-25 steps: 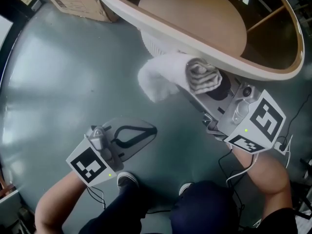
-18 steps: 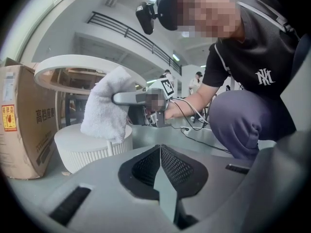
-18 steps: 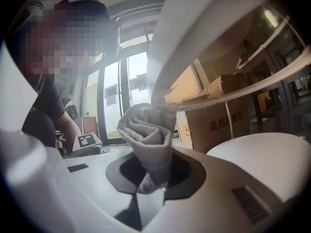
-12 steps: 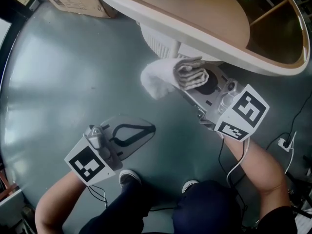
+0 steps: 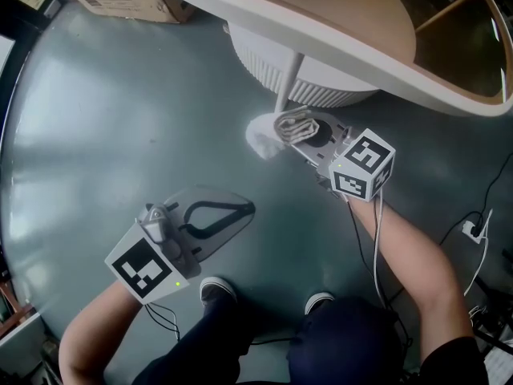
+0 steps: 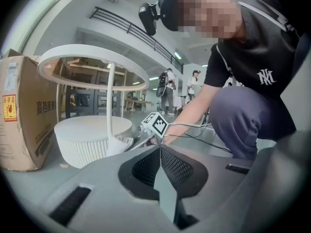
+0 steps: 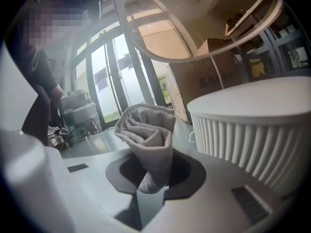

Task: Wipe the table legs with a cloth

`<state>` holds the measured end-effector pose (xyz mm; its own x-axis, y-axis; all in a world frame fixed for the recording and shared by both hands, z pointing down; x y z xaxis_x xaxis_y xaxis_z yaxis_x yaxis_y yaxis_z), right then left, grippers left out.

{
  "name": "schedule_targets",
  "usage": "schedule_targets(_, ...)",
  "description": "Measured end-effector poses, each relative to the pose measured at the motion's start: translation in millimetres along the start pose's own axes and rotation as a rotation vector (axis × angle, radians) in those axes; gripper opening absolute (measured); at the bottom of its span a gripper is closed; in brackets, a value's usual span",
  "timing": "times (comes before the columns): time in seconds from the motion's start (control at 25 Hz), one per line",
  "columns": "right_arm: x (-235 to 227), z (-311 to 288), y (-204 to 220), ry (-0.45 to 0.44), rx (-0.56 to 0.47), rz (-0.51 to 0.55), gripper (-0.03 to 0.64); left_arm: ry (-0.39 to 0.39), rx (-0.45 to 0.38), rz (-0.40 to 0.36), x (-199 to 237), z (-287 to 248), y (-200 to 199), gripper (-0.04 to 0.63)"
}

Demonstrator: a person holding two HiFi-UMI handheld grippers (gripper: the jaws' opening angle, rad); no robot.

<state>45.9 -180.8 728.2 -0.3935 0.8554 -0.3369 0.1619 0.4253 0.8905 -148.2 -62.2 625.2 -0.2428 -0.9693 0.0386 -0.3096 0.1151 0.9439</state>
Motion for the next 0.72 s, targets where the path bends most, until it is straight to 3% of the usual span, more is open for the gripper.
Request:
schedule_targets(0.48, -7.9, -12.0, 29.9, 0.029, -0.006, -0.028, 0.071, 0.012, -0.013, 0.008, -5.2, -1.8, 2.8, 0.008)
schedule_targets(0.72, -29.9, -29.8, 77.7, 0.095, 0.187, -0.113, 0.071, 0.012, -0.005, 0.015, -8.1, 1.7, 8.2, 0.008)
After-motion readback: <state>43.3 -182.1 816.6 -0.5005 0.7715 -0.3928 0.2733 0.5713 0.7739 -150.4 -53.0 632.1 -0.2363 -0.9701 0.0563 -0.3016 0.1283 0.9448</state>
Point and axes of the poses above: the fingertips, and each gripper's own axes: z backward along the fingers, x to its left, y out of its underside, the point moved 9 cm from there along z, backward along the fingers, and after that the axes turned 2 degrees about -y, right-handed, at the moved point
